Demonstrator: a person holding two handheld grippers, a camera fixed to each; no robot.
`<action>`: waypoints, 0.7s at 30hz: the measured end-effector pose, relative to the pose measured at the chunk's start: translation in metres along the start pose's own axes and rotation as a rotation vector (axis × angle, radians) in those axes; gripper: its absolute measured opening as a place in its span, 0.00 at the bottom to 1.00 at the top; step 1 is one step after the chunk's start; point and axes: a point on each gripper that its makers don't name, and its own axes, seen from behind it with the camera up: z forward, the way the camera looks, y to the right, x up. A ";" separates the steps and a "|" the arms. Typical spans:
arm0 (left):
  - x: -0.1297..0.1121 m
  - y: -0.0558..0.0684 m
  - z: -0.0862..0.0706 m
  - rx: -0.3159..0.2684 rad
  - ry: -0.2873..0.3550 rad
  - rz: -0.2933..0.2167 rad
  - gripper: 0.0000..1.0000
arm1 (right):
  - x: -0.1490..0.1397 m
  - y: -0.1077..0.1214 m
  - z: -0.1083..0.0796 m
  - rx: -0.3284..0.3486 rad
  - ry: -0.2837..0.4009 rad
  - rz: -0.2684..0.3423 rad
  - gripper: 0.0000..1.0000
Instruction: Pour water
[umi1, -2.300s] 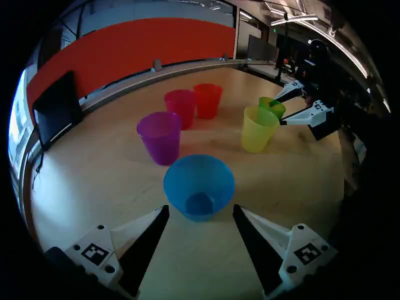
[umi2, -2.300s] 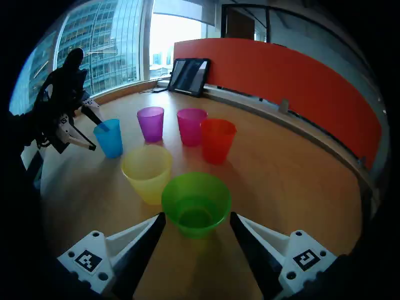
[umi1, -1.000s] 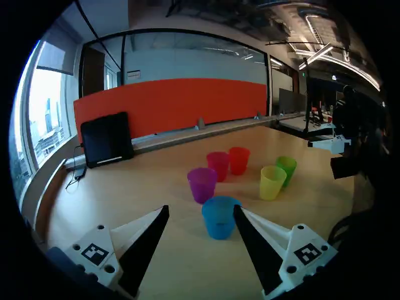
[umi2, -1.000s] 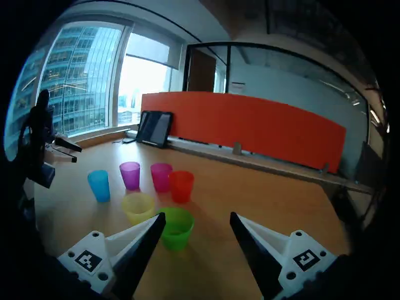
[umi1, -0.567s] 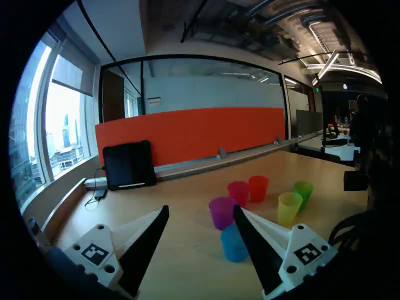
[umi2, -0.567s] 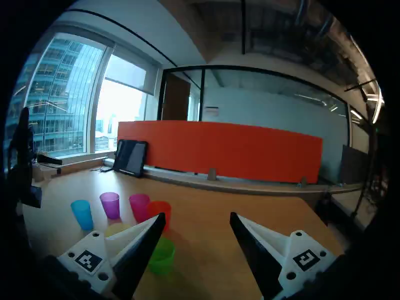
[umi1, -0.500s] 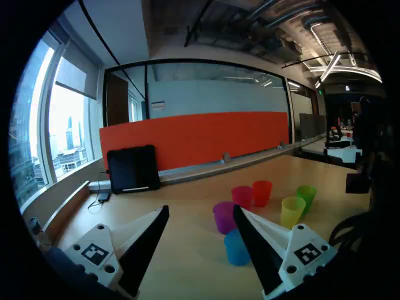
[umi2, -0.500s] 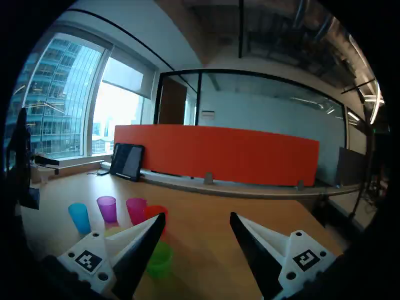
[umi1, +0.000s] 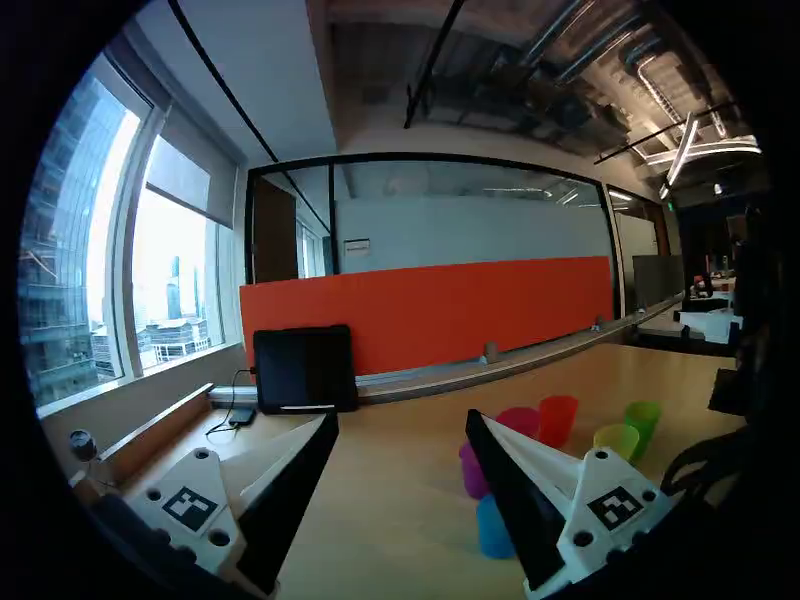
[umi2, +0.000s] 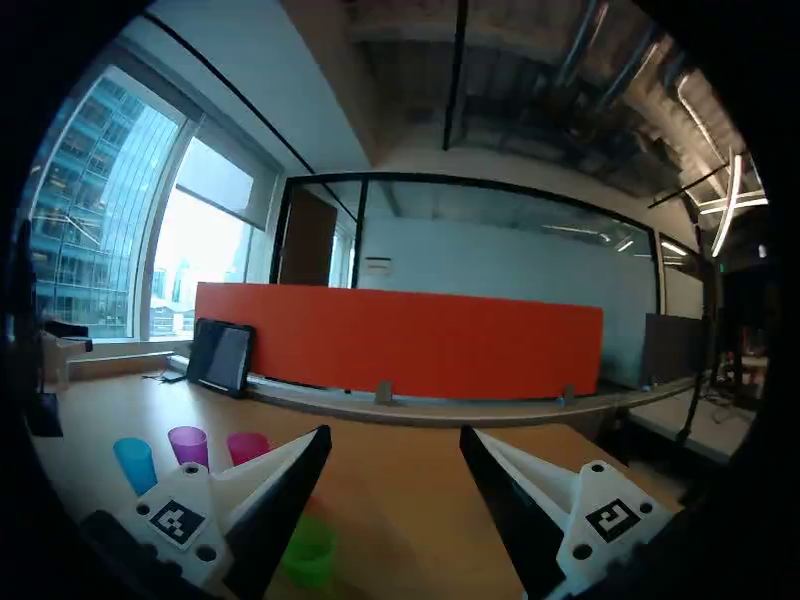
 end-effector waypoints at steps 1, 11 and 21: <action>0.000 -0.001 0.000 0.007 0.003 0.002 0.95 | 0.001 0.001 0.000 -0.011 0.006 0.004 1.00; -0.006 -0.006 0.004 0.058 0.009 -0.018 0.95 | 0.000 0.008 -0.005 -0.068 0.028 0.011 0.99; -0.017 -0.013 0.008 0.096 -0.001 -0.019 0.95 | -0.005 0.009 -0.007 -0.079 0.023 0.010 1.00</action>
